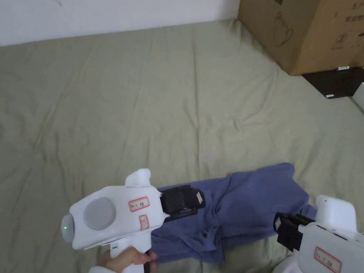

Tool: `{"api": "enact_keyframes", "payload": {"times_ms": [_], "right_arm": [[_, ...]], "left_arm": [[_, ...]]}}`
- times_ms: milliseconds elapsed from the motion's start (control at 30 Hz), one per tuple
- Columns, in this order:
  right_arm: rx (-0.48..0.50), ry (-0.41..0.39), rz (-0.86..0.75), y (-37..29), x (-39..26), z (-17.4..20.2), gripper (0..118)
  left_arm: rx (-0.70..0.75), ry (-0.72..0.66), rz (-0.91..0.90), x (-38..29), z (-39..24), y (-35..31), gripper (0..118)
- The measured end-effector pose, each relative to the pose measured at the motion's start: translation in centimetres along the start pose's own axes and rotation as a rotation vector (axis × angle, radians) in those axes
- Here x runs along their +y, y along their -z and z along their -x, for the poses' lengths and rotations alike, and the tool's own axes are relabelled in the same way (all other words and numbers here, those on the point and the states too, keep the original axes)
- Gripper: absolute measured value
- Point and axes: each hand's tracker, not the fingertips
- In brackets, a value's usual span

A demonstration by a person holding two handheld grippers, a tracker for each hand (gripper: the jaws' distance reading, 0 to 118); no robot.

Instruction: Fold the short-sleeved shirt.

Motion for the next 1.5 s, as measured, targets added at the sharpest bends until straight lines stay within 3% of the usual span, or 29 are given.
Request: {"api": "enact_keyframes", "payload": {"times_ms": [67, 100, 133, 167, 200, 233, 367, 500, 767, 867, 900, 933, 967, 1000, 1033, 1200, 1400, 1467, 1500], "right_arm": [[0.003, -0.006, -0.002, 0.3, -0.1, 0.2, 2], [0.007, -0.008, 0.002, 0.5, -0.2, 0.4, 2], [0.015, -0.009, 0.008, 0.5, -0.3, 0.6, 2], [0.024, -0.009, 0.013, 0.6, -0.5, 0.9, 2], [0.032, -0.012, 0.018, 0.6, -0.6, 1.1, 2], [0.037, -0.018, 0.024, 0.7, -0.8, 1.4, 2], [0.047, -0.042, 0.033, 0.5, -1.1, 1.9, 2], [0.039, -0.038, 0.036, 0.3, -1.0, 1.6, 2], [0.025, -0.051, 0.033, -0.5, -1.0, 2.0, 2], [0.03, -0.071, 0.038, -0.3, -1.0, 2.8, 2], [0.034, -0.08, 0.04, -0.3, -1.0, 3.2, 2], [0.041, -0.09, 0.044, -0.3, -1.0, 3.6, 2], [0.045, -0.101, 0.047, -0.2, -1.1, 4.0, 2], [0.051, -0.112, 0.048, -0.2, -1.1, 4.5, 2], [0.058, -0.125, 0.049, -0.1, -1.1, 4.8, 2], [0.074, -0.17, 0.069, 0.7, -1.3, 7.1, 2], [0.086, -0.207, 0.103, 1.4, -1.7, 8.9, 2], [0.076, -0.226, 0.11, 1.4, -1.8, 9.3, 2], [0.074, -0.231, 0.112, 1.4, -1.8, 9.4, 2]], "left_arm": [[0.009, 0.007, -0.049, 0.2, 0.0, -1.9, 98], [0.034, 0.014, -0.086, 0.2, -0.1, -2.5, 84], [0.064, 0.047, -0.114, 0.2, -0.2, -3.2, 58], [0.106, 0.083, -0.112, 0.1, -0.2, -3.0, 17], [0.151, 0.105, -0.089, -0.1, -0.1, -2.4, 3], [0.196, 0.106, -0.046, -0.4, 0.2, -1.7, 4], [0.081, 0.06, 0.088, -3.0, 0.4, 1.6, 4], [0.103, 0.143, 0.206, -5.3, -0.9, 5.2, 4], [0.034, 0.116, 0.154, -4.9, -1.2, 2.8, 4], [0.024, 0.095, 0.042, -3.3, 0.2, -1.2, 7], [0.029, 0.07, 0.005, -2.7, 1.2, -2.9, 18], [0.034, 0.046, -0.018, -2.3, 2.3, -4.2, 41], [0.042, 0.022, -0.035, -1.9, 3.6, -5.6, 79], [0.045, -0.008, -0.05, -1.7, 5.1, -6.9, 103], [0.051, -0.032, -0.075, -1.6, 6.4, -8.0, 114], [0.127, -0.215, -0.102, -1.9, 12.8, -9.8, 112], [-0.189, -0.373, 0.009, -3.5, 16.0, -4.4, 112], [-0.149, -0.354, -0.027, -3.1, 15.4, -4.2, 112], [-0.166, -0.355, -0.018, -2.7, 15.5, -4.2, 106]]}}
